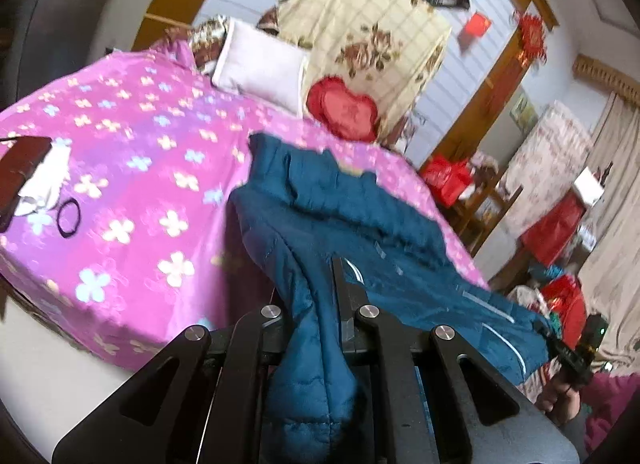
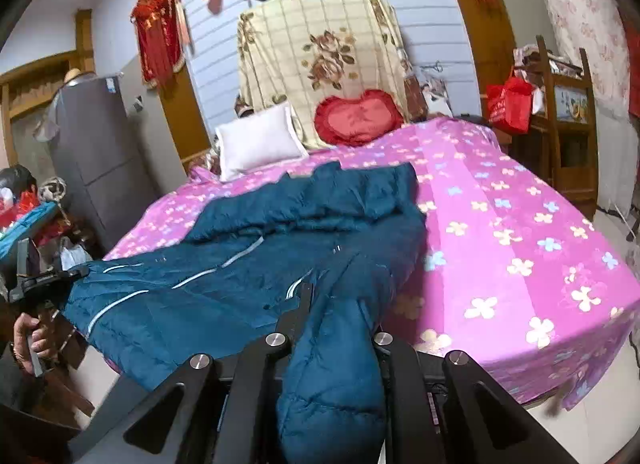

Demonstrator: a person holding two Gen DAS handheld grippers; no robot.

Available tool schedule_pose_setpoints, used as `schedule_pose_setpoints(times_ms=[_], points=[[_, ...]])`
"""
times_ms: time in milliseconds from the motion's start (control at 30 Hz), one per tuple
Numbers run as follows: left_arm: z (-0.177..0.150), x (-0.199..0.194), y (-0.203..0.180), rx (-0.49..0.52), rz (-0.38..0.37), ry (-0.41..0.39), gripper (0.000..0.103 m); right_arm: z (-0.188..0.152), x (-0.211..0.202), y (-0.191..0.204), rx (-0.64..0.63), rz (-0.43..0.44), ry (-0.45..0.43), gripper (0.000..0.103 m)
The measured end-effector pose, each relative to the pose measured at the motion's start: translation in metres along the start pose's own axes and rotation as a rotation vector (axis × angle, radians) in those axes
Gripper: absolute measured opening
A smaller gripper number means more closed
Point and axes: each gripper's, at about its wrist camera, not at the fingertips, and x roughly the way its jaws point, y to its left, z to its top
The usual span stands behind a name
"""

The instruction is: Fold large clothes

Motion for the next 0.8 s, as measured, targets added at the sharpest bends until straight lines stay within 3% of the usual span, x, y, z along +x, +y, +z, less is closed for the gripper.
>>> schedule_pose_setpoints(times_ms=[400, 567, 800], points=[[0.012, -0.075, -0.024, 0.103, -0.046, -0.142, 0.008, 0.019, -0.077, 0.035, -0.055, 0.01, -0.152, 0.011], [0.015, -0.052, -0.027, 0.122, 0.005, -0.127, 0.008, 0.022, -0.062, 0.026, -0.044, -0.006, -0.124, 0.011], [0.025, -0.007, -0.016, 0.073, 0.076, -0.074, 0.008, 0.034, -0.014, 0.014, 0.012, -0.008, -0.04, 0.011]])
